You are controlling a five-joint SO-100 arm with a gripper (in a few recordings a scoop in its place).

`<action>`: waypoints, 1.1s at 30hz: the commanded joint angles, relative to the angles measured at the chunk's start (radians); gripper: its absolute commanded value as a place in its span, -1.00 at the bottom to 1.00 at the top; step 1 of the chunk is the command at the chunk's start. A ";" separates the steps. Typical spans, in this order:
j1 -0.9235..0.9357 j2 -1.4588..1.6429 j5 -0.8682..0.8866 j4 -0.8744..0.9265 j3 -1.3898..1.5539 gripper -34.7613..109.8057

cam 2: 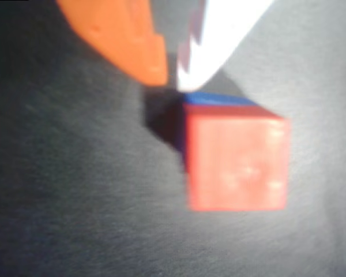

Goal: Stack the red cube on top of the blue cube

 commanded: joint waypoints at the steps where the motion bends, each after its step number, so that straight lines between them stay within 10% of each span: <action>1: 0.017 0.103 -0.006 0.000 0.054 -0.52; 11: 0.025 0.563 -0.003 0.344 0.215 -0.52; 33: 0.025 0.563 -0.009 0.741 0.215 -0.52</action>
